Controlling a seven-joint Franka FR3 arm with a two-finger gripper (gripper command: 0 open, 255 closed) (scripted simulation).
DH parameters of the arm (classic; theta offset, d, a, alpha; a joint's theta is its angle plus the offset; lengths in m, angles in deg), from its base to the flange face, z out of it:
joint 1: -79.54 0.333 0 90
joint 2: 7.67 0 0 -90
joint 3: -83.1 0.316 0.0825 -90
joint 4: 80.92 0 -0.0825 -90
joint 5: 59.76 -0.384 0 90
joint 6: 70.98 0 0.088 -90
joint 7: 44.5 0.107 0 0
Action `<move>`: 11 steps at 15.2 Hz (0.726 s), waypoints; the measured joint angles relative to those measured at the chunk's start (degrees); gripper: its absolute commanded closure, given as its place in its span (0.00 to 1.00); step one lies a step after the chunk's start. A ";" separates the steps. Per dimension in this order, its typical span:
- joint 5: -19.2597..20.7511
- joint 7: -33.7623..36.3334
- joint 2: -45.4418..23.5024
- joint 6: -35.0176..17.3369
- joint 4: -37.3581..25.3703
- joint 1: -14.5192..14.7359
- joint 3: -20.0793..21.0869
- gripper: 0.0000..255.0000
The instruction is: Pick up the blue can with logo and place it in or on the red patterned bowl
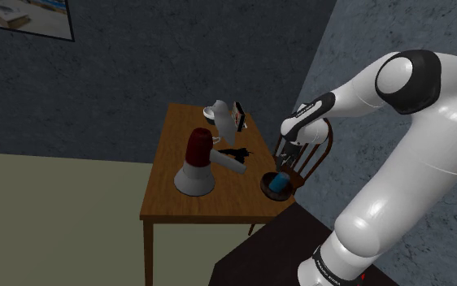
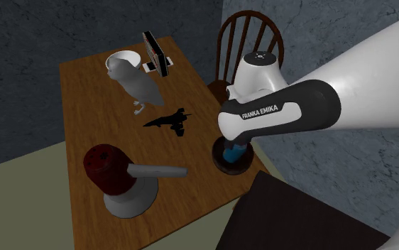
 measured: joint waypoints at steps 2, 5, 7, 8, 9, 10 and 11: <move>0.00 0.00 0.00 0.00 0.00 0.00 0.00 0.00; 1.50 1.25 2.11 2.22 -0.36 0.08 -0.04 0.00; 3.30 2.63 5.03 5.84 -1.34 0.02 0.00 0.00; 4.01 2.93 6.16 6.98 -1.43 -0.17 -0.06 0.00; 4.27 3.15 6.57 7.50 -1.55 -0.20 -0.01 0.00; 4.39 3.22 6.75 7.73 -1.60 -0.23 -0.01 0.00; 4.47 3.26 6.88 7.88 -1.61 -0.25 -0.01 0.00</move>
